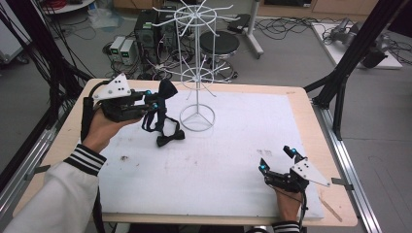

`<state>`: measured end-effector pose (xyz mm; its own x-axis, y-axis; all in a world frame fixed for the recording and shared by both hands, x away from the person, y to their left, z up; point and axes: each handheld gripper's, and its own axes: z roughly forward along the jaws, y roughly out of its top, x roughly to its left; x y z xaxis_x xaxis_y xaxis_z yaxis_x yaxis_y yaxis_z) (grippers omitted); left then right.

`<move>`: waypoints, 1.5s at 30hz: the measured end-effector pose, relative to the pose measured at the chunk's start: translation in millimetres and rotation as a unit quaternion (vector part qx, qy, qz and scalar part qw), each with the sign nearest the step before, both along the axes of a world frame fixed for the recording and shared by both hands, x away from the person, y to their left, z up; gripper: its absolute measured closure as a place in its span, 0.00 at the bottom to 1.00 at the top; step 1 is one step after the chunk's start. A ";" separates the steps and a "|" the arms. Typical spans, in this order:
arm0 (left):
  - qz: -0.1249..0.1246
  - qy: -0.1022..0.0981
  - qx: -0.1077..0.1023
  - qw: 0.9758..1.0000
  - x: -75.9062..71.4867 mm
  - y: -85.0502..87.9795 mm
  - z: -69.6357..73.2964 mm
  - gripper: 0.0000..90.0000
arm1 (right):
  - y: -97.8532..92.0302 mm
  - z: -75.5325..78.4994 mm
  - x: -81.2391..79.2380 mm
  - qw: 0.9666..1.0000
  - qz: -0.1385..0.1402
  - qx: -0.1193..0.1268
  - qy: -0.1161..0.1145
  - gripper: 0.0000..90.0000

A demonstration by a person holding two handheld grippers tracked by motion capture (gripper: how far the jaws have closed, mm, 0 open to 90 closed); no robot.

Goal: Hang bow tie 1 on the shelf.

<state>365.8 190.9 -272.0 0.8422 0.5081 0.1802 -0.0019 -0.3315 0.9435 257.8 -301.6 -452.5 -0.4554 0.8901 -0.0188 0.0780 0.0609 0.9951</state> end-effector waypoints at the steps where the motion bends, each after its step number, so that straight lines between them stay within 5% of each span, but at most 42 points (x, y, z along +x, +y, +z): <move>1: 0.002 -0.001 0.004 1.000 1.8 1.0 1.1 0.82 | 0.0 0.0 0.0 1.000 0.000 -0.001 0.000 0.04; 18: 0.033 -0.003 0.001 0.999 37.5 1.5 15.8 0.82 | -0.5 -0.2 0.7 1.000 0.001 0.001 -0.002 0.04; 45: 0.074 0.018 -0.001 0.997 79.9 0.7 5.4 0.82 | -1.3 -0.1 0.3 1.000 0.002 0.008 0.004 0.04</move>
